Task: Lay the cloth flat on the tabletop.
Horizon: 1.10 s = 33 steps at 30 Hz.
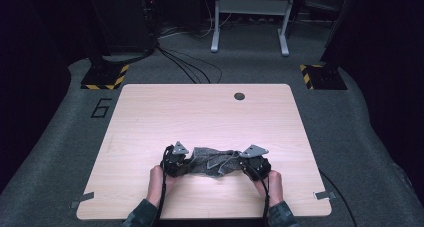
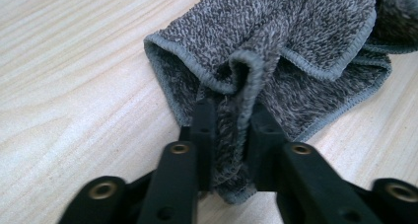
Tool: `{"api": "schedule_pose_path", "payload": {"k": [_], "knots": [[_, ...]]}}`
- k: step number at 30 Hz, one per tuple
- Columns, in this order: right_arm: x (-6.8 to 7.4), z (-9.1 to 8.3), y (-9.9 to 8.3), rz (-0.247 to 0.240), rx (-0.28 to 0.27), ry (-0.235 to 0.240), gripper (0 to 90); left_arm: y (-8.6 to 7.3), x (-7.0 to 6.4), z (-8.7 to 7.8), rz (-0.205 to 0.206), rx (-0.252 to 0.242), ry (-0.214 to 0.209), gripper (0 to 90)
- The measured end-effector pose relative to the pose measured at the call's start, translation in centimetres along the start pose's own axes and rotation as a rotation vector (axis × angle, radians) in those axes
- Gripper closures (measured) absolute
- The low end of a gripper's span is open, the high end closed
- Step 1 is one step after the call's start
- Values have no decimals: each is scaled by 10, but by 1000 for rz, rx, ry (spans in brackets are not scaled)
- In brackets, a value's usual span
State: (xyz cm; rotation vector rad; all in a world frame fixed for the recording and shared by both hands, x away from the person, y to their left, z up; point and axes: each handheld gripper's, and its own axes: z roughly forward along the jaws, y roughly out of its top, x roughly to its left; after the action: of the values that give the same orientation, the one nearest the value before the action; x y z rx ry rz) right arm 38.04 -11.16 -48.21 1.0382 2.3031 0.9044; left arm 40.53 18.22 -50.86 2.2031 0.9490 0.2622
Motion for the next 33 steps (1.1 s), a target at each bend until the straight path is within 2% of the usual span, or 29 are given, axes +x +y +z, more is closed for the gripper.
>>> {"api": "schedule_pose_path", "payload": {"k": [1, 3, 5, 6, 8, 10, 11, 12, 14, 16, 17, 18, 19, 20, 21, 25, 27, 28, 30, 33], "knots": [[-1, -3, 0, 10, -8, 0, 773, -1, 0, 0, -15, -8, 5, 613], [0, -9, 4, 9, -37, 16, 681, -2, 0, -1, -18, -9, -2, 545], [3, -14, 12, -26, -66, 32, 586, -3, 0, -3, -23, -5, 1, 465], [7, -15, 17, -33, -69, 50, 547, -4, -1, -3, -21, -6, 5, 446], [18, -14, 28, -80, -74, 84, 503, -5, -2, -5, -21, -5, 4, 422], [31, -9, 38, -137, -85, 117, 453, -5, -2, -5, -22, -10, 3, 423], [31, -9, 38, -137, -85, 117, 453, -5, -2, -5, -22, -10, 3, 435], [45, 1, 47, -166, -50, 145, 439, -5, -2, -5, -21, -7, -8, 444], [54, 15, 51, -198, 8, 179, 416, -5, -3, -5, -11, -6, -9, 485], [63, 28, 51, -217, 44, 178, 392, -6, -4, -4, 0, -6, -10, 520], [65, 32, 51, -249, 67, 184, 381, -6, -5, -4, 8, -7, -2, 556], [65, 32, 51, -249, 67, 184, 381, -6, -5, -4, 8, -7, -2, 594], [70, 40, 48, -294, 71, 171, 374, -6, -6, -4, 19, 2, -8, 622], [71, 44, 47, -307, 72, 149, 376, -7, -6, -4, 23, -8, -7, 656], [72, 46, 45, -323, 100, 143, 419, -7, -7, -3, 22, -14, -5, 679], [69, 47, 42, -337, 104, 96, 672, -8, -9, -1, 19, -15, 0, 761], [64, 45, 41, -326, 87, 85, 759, -9, -9, -1, 8, -21, -8, 782], [63, 45, 40, -316, 68, 77, 793, -9, -9, -1, 11, -24, -6, 789], [59, 43, 40, -308, 63, 74, 835, -10, -9, -2, 10, -26, -6, 800], [54, 39, 40, -271, 43, 63, 851, -11, -8, -4, 1, -26, -14, 809]]}}
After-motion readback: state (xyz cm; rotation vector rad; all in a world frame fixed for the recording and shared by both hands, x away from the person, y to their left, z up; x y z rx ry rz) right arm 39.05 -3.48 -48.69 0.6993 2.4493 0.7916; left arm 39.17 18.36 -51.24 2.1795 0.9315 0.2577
